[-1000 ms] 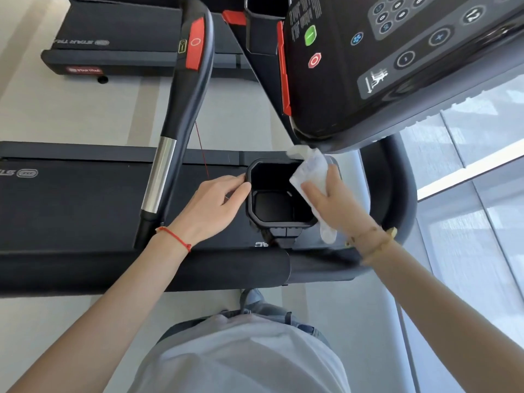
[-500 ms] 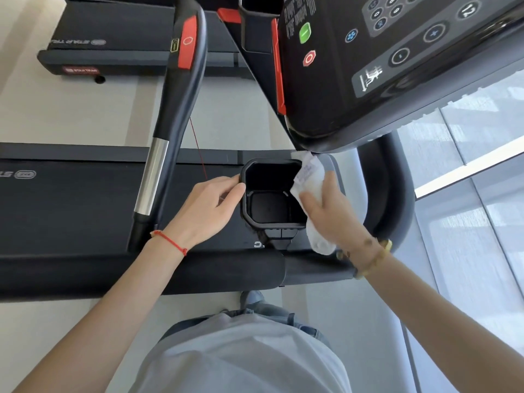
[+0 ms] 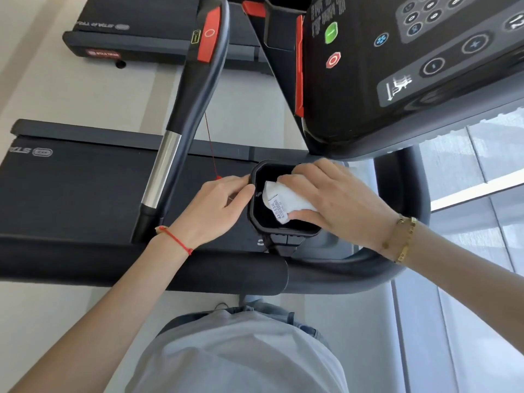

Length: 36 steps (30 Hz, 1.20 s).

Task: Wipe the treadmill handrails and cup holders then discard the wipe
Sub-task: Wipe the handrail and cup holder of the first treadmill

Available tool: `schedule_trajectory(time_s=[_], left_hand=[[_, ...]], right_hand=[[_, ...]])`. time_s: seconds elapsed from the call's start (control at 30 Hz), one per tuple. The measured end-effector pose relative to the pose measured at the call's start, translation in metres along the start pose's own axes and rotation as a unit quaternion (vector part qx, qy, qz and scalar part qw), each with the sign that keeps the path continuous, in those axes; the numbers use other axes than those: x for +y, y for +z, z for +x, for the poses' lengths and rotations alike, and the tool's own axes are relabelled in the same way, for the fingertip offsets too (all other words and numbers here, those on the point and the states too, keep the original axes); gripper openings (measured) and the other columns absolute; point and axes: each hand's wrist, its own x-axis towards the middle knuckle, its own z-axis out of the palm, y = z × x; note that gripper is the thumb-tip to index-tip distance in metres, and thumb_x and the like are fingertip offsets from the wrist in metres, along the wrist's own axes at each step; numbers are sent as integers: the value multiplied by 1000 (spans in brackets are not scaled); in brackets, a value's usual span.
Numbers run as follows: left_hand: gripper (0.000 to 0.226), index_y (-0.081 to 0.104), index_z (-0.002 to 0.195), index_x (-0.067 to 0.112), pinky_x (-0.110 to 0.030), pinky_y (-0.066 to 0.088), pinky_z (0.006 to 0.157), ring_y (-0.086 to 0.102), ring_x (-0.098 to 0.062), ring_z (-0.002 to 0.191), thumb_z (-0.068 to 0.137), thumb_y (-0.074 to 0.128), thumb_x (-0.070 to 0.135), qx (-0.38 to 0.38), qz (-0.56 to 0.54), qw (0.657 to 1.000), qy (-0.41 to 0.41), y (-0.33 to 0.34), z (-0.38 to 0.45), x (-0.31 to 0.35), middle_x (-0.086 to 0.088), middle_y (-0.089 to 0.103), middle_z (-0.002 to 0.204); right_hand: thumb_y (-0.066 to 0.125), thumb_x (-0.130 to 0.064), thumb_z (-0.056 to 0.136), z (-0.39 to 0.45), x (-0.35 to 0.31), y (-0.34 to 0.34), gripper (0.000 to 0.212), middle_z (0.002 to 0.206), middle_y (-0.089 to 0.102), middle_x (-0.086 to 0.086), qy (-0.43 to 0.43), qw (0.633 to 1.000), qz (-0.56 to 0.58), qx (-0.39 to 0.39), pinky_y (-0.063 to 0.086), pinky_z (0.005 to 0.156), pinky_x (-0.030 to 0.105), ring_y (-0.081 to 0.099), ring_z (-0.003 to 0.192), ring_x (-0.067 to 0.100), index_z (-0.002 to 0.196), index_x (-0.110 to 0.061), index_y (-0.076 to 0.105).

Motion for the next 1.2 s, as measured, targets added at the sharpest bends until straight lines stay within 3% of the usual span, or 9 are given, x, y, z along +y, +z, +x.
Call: schedule_trajectory(time_s=[0.07,0.23,0.4,0.5,0.7,0.8,0.9,1.1,1.2], left_hand=[[34,65,124,34,-22,45,85,61,-16,95,101,40,41,-6,-8,1000,-4,0,0,1,0,68,105],[36,62,132,29,-27,49,95,61,-7,103,103,42,37,-15,-17,999,-23,-2,0,3,11,66,112],[32,63,129,33,-14,41,69,55,-7,75,104,43,36,-26,-18,999,-11,-4,2,5,5,64,92],[33,64,128,29,-9,39,69,55,-3,75,104,43,35,-25,-23,999,-18,-4,1,5,10,64,92],[33,63,128,31,-18,46,77,60,-6,88,103,43,36,-32,-28,999,-21,-5,1,4,11,66,102],[32,63,128,33,-18,44,79,59,-5,88,103,43,37,-28,-25,999,-18,-5,0,3,13,65,101],[36,59,134,31,-19,47,89,60,0,102,103,43,39,-29,-16,999,-22,-5,0,2,17,64,114],[37,54,137,39,-19,47,88,59,-3,105,103,40,43,-48,-16,999,-17,-9,0,1,19,64,114],[37,53,138,39,-20,47,89,59,-4,107,103,40,41,-48,-16,999,-16,-8,-1,2,18,64,114]], right_hand=[[27,-55,96,11,1,-1,59,127,51,4,-20,999,-20,-23,39,95,38,46,107,24,143,-21,37],[44,-43,91,31,-8,-4,51,117,53,1,-41,998,-9,-55,40,89,36,47,98,22,138,-24,36],[65,-21,84,31,-3,-18,37,112,60,6,-36,988,136,64,46,86,43,51,93,28,120,-15,58],[70,-20,85,24,-5,-9,38,118,57,7,-34,985,165,48,44,89,40,50,97,27,121,-14,59],[68,-26,88,36,-10,9,31,115,58,8,-39,995,90,-5,45,87,41,55,97,29,117,-17,63],[56,-31,92,49,-16,15,20,110,56,-4,-37,998,30,-45,44,71,35,57,100,22,112,-30,61],[53,-28,93,60,-20,21,22,108,57,-5,-49,993,-26,-109,40,65,34,60,98,22,113,-27,61],[42,-37,97,54,-11,23,35,113,60,-1,-104,975,-98,-168,44,95,37,53,105,22,126,-23,57],[42,-36,97,52,-7,20,32,113,60,-4,-148,970,-99,-167,33,91,25,52,101,18,123,-27,58]])
